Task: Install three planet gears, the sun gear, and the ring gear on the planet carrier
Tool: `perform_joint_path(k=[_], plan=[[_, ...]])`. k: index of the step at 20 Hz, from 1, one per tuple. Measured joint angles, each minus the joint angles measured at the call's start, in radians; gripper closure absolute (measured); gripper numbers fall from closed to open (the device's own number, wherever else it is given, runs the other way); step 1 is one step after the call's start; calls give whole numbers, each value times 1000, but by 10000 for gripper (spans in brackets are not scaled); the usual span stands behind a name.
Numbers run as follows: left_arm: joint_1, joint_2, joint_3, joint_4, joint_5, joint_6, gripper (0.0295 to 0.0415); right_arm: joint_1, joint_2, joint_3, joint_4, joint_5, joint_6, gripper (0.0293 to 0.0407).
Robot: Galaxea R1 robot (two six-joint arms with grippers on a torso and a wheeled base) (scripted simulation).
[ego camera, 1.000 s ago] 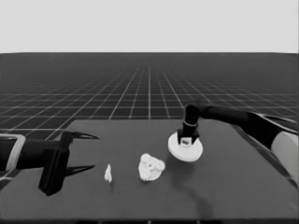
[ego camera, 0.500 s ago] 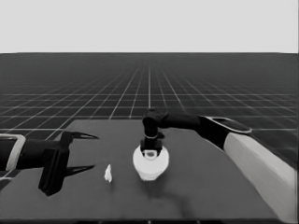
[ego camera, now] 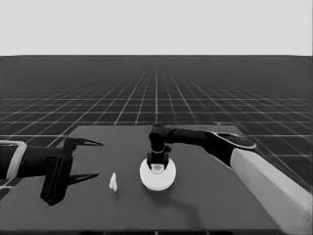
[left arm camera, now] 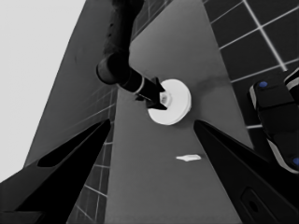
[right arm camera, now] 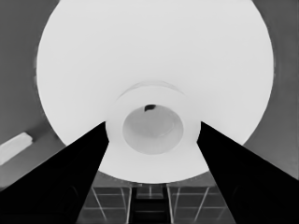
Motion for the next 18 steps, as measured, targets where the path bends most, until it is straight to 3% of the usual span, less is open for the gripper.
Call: perform_joint_path(k=[18], plan=[[0,0,0,0,0,0,326,-5,0,-1,-1,0,127,351]])
